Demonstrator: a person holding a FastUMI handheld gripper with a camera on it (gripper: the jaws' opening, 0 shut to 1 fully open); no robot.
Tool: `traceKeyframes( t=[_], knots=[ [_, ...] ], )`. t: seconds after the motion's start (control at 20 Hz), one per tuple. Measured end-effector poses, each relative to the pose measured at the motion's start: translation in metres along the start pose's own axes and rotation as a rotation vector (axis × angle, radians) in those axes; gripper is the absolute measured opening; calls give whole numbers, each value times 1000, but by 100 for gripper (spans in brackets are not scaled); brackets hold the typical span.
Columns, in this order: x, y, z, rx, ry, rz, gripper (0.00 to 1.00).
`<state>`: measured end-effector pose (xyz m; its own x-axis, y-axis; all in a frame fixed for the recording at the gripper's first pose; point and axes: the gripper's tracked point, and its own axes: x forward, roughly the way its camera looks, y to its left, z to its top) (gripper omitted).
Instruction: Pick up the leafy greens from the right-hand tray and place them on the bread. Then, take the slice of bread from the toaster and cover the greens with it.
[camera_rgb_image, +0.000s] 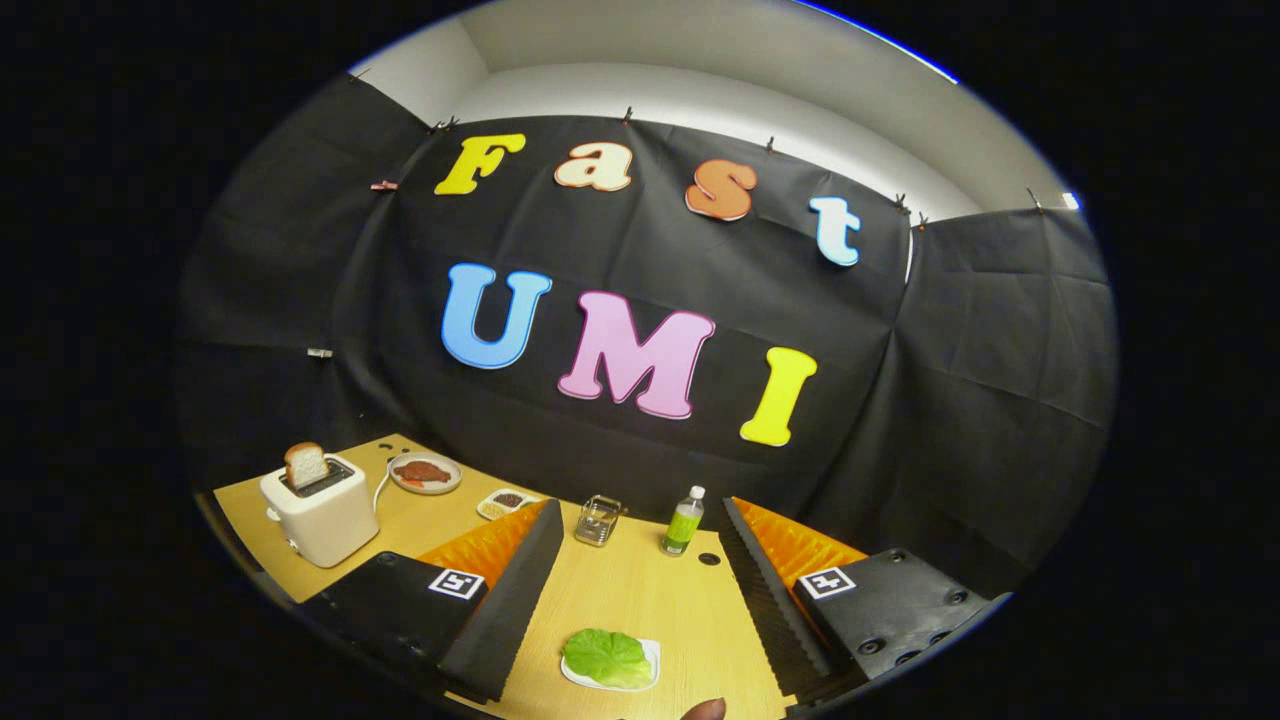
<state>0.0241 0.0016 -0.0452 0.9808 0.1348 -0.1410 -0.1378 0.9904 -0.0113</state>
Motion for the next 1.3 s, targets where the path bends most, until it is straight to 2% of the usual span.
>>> traceKeyframes(
  t=[0.25,0.6,0.7,0.75,0.95,1.15,1.3],
  knots=[
    [29,19,-78,-89,199,194,98],
    [67,19,-234,-91,543,398,94],
    [74,16,-271,-72,634,420,94],
    [76,16,-288,-73,673,429,91],
    [90,20,-342,-88,782,471,87],
    [100,30,-373,-90,851,507,85],
    [102,34,-391,-91,901,515,79]
  ],
)
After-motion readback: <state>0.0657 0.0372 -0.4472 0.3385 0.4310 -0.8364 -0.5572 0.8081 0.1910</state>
